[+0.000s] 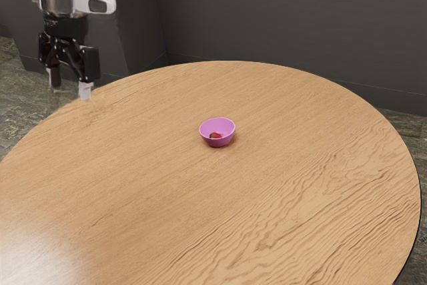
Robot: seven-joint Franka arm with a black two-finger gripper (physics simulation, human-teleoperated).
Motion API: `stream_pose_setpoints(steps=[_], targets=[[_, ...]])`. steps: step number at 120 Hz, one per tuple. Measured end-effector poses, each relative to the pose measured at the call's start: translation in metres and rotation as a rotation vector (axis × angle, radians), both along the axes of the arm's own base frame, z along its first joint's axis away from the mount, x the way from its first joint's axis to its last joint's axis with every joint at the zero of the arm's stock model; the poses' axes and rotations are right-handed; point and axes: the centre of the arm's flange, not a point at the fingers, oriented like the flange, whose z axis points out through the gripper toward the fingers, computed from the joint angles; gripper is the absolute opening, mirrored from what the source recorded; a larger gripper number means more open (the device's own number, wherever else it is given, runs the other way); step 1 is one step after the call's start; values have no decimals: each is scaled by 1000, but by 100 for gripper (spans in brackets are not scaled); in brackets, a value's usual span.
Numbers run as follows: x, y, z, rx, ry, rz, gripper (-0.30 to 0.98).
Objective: Take strawberry from the bowl
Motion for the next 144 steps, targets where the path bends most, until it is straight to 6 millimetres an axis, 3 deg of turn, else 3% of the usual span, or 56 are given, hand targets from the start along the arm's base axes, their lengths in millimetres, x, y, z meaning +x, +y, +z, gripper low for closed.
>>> stream_pose_setpoints(steps=[8, 14, 20, 24, 31, 36, 42, 48, 55, 62, 75, 120, 144], targets=[[0, 1, 21, -6, -116, 2, 69], [4, 2, 12, -3, -134, 8, 69], [22, 2, -7, 11, -129, 17, 69], [52, -2, -19, 27, -128, 24, 69], [137, -13, -46, 69, -155, 25, 69], [200, -30, -77, 88, -186, -7, 69], [256, -35, -138, 92, -194, -51, 69], [290, -31, -202, 76, -190, -112, 69], [315, -33, -249, 43, -217, -207, 69], [328, -39, -275, -15, -249, -307, 69], [339, -36, -289, -84, -294, -474, 69], [353, -34, -319, -139, -319, -960, 68], [362, -12, -332, -165, -366, -1109, 69]])
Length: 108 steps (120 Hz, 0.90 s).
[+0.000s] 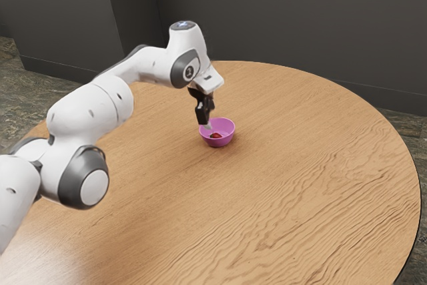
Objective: Take strawberry from the bowl
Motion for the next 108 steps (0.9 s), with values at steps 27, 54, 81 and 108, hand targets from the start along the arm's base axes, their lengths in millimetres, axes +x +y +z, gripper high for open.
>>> stream_pose_setpoints(steps=[27, 54, 81, 108], targets=[[6, 17, -2, -71, -54, -102, 69], [8, 16, -16, -84, -66, -190, 51], [8, 15, -26, -100, -70, -246, 31], [8, 18, -46, -117, -65, -274, 25]])
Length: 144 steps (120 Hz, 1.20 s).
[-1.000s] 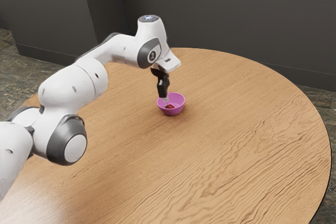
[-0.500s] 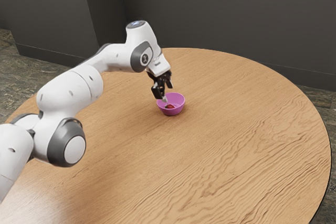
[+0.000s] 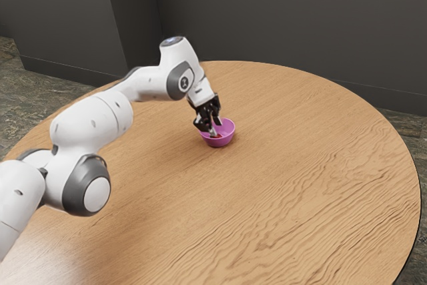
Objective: Take strawberry from the bowl
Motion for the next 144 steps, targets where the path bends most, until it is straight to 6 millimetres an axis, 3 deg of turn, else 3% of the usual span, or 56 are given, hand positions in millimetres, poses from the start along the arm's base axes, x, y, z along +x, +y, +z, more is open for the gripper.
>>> stream_pose_setpoints(steps=[80, 122, 144], targets=[[2, 3, -25, -50, -23, -13, 19], [3, 6, -23, -38, -38, -12, 1], [5, 5, 2, -31, -71, -18, -3]])
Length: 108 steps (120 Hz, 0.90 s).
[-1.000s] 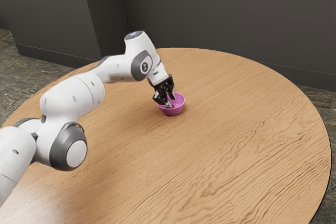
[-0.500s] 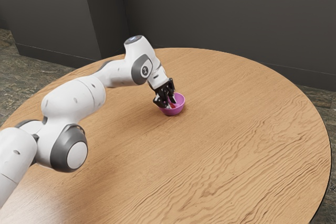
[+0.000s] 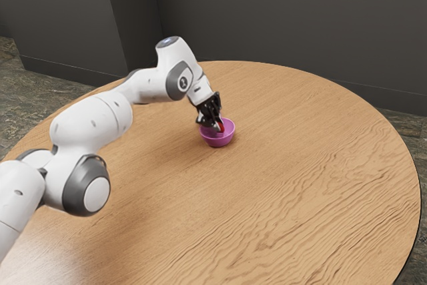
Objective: Take strawberry from the bowl
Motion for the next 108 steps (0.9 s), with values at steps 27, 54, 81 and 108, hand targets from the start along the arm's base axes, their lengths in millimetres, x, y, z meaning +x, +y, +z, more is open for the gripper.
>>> stream_pose_setpoints(steps=[27, 54, 81, 108], targets=[[-3, -101, 67, 0, -91, -118, -6], [-6, -129, 23, -2, -54, -141, -6], [-5, -116, 12, -6, -42, -122, 21], [-148, -97, 306, 101, -7, -9, 52]])
